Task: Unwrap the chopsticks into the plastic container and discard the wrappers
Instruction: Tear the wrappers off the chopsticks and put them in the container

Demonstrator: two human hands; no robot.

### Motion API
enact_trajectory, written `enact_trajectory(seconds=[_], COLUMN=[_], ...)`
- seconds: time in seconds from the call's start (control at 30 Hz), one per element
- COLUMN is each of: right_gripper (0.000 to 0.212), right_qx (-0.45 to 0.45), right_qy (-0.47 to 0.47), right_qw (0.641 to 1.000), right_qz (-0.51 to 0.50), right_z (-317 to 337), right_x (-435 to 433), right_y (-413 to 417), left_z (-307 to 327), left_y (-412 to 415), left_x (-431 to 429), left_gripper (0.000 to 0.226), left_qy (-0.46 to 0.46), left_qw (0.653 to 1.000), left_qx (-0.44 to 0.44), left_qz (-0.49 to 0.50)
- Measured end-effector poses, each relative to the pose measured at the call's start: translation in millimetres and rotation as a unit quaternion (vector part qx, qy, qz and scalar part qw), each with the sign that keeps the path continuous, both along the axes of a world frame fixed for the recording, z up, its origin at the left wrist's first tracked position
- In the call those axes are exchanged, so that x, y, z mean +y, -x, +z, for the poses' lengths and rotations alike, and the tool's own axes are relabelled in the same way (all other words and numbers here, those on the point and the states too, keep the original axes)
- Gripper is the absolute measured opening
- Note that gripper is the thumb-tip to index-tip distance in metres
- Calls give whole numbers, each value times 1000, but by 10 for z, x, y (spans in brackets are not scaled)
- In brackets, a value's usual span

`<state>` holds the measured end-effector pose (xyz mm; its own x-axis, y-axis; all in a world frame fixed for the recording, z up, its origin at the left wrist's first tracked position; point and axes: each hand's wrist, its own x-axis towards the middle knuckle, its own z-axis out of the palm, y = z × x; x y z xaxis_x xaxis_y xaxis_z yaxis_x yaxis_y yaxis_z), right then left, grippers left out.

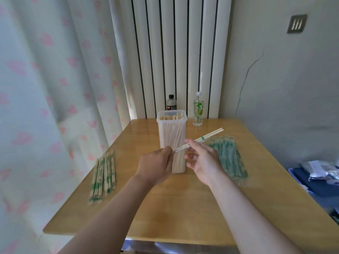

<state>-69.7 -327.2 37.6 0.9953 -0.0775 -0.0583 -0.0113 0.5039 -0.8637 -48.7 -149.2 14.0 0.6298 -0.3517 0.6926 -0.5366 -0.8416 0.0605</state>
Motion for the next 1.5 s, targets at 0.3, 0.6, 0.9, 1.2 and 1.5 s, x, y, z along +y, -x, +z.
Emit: enact_trajectory(seconds=[0.3,0.6,0.9,1.2,1.5], right_gripper=[11,14,22,19,16], right_qx=[-8,-15,14,11,-88], right_qy=[2,23,-88,-104,23], right_qw=[999,998,987,971,973], right_qz=[-44,-56,-136,-216,-210], right_z=[80,21,146,115,789], right_x=[-97,76,-452,-870,-574], right_y=[-33,4,98,124,-46], left_z=[-10,323,323,592,901], left_y=[-15,78,56,-9,61], left_x=[227,-266,-250,134,-76], left_gripper=[49,32,49,23,23], left_qy=[-42,41,-96,226,366], left_qw=[997,983,995,955,909], left_qx=[57,164,20,169,198], left_qz=[22,-66,-33,91,11])
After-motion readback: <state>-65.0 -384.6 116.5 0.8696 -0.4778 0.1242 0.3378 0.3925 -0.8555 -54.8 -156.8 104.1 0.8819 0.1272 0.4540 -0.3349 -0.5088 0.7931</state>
